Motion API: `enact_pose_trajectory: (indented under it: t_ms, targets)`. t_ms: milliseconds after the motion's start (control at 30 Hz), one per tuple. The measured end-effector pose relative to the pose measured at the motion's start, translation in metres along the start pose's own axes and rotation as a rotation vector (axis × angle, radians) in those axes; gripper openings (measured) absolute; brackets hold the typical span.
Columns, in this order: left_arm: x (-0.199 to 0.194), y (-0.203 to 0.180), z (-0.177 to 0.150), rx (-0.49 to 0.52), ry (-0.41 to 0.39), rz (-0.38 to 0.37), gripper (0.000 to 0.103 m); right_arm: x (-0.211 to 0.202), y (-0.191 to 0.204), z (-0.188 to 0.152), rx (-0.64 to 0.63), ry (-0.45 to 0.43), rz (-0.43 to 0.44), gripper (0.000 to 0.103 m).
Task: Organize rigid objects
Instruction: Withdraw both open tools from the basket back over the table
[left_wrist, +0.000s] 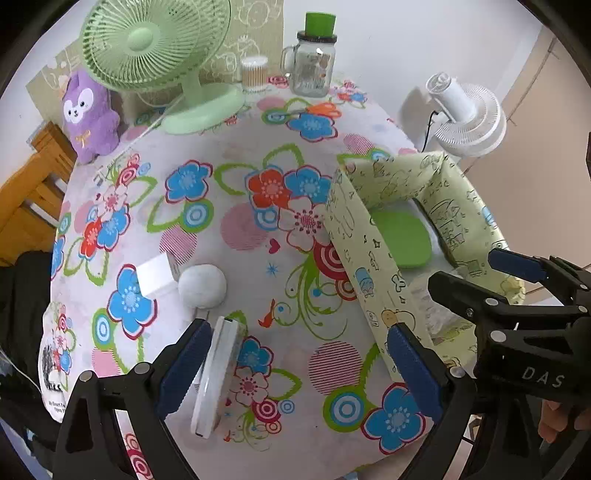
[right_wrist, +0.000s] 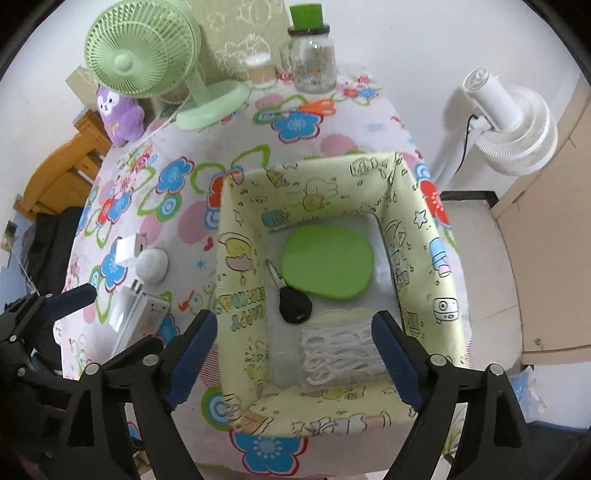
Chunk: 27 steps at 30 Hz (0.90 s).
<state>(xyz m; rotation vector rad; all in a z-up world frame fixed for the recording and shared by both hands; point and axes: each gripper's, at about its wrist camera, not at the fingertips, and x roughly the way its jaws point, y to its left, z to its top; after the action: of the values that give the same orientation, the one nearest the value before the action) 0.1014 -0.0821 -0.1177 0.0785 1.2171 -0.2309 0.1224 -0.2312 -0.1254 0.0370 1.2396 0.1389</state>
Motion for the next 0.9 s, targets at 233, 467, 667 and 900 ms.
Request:
enact_pose_trajectory:
  t_ms: [233, 467, 667, 900]
  targets:
    - [-0.021, 0.009, -0.004, 0.016, -0.042, -0.015, 0.097, -0.026, 0.017, -0.005, 0.005, -0.056, -0.034, 0.092]
    - [-0.039, 0.021, -0.011, 0.019, -0.063, -0.032, 0.097, -0.045, 0.034, -0.011, 0.009, -0.102, -0.054, 0.092]
    - [-0.054, 0.034, -0.018, 0.03, -0.092, -0.022, 0.097, -0.059, 0.053, -0.017, 0.002, -0.141, -0.085, 0.092]
    - [-0.07, 0.055, -0.03, 0.036, -0.129, -0.024, 0.097, -0.072, 0.077, -0.024, 0.003, -0.179, -0.103, 0.092]
